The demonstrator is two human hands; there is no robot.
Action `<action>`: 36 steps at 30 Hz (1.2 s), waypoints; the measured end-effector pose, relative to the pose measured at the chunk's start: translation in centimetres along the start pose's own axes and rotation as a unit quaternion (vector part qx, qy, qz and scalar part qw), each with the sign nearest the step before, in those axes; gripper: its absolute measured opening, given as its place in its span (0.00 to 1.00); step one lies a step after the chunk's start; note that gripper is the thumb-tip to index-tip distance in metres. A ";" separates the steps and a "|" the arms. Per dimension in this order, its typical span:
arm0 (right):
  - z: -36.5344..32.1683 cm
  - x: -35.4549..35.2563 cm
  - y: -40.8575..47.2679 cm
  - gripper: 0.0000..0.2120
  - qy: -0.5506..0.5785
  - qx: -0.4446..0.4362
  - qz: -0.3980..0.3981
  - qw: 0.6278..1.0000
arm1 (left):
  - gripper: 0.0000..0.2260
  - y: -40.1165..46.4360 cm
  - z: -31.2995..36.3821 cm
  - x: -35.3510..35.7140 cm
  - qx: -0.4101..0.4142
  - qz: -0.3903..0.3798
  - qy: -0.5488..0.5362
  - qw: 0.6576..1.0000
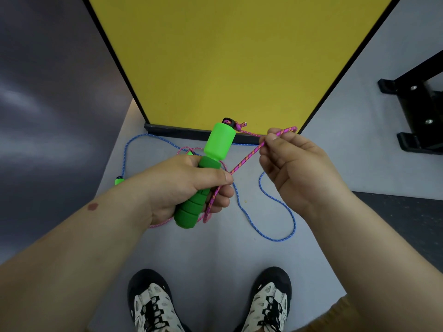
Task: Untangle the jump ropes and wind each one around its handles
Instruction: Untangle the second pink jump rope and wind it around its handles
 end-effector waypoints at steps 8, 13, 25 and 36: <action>0.9 1.3 -0.6 0.04 -0.038 0.032 -0.087 0.995 | 0.03 0.0 0.1 0.0 0.007 0.005 0.001 1.000; 1.8 2.6 -1.4 0.04 -0.120 0.036 -0.165 0.978 | 0.04 0.0 0.1 0.0 0.007 0.001 -0.004 1.000; -0.1 0.4 -0.2 0.03 -0.034 -0.005 -0.026 0.999 | 0.03 0.1 0.0 0.0 0.000 0.009 0.004 1.000; 1.1 1.7 -0.8 0.03 -0.073 0.029 -0.118 0.990 | 0.04 0.1 0.1 0.0 0.009 0.009 -0.003 1.000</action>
Point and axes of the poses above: each hand's wrist, its own y-axis towards the middle knuckle, its own x-axis out of the palm, z = x × y, the point moved 5 cm from there along y, towards the middle knuckle, and after that the axes turned 12 degrees about -y, right-handed, at the moved point
